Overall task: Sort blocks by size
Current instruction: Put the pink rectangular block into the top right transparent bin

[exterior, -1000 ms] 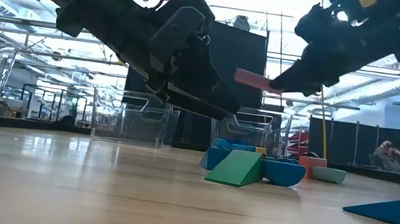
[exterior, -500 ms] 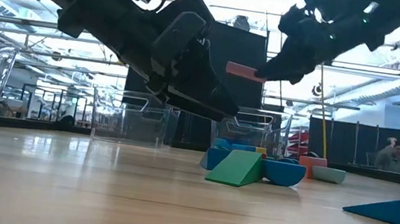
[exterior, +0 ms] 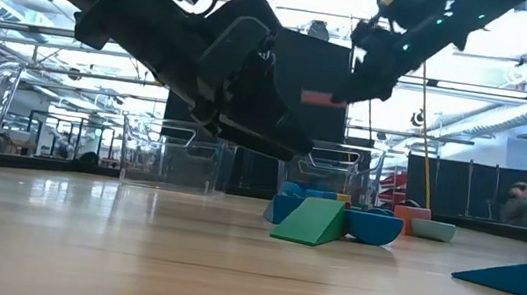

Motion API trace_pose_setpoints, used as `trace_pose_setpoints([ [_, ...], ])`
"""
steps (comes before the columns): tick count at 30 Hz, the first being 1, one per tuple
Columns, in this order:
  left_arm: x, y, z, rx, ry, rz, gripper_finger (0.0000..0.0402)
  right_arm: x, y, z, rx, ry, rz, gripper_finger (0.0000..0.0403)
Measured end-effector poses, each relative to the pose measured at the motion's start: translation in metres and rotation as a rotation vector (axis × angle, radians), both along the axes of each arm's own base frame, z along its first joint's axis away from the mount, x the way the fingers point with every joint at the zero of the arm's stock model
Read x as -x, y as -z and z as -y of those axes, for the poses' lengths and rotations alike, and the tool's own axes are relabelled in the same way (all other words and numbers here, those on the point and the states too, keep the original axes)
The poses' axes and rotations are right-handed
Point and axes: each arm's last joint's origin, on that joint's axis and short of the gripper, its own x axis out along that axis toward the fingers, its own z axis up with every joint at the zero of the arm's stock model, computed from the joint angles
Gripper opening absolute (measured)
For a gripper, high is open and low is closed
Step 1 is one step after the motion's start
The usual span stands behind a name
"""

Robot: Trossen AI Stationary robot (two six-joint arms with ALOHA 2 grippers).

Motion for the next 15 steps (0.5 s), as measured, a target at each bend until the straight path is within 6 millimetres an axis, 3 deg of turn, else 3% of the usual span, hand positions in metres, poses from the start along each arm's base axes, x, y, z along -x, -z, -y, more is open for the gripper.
trace_pose_setpoints([
  [8,0.001,0.002,0.000,0.000,-0.002,-0.019,0.0297,-0.008,0.035,0.050,-0.079,0.107,-0.137,0.0105],
  [15,0.001,0.002,0.000,-0.002,-0.001,-0.018,0.0297,-0.008,0.057,0.072,-0.186,0.047,-0.197,0.0105],
])
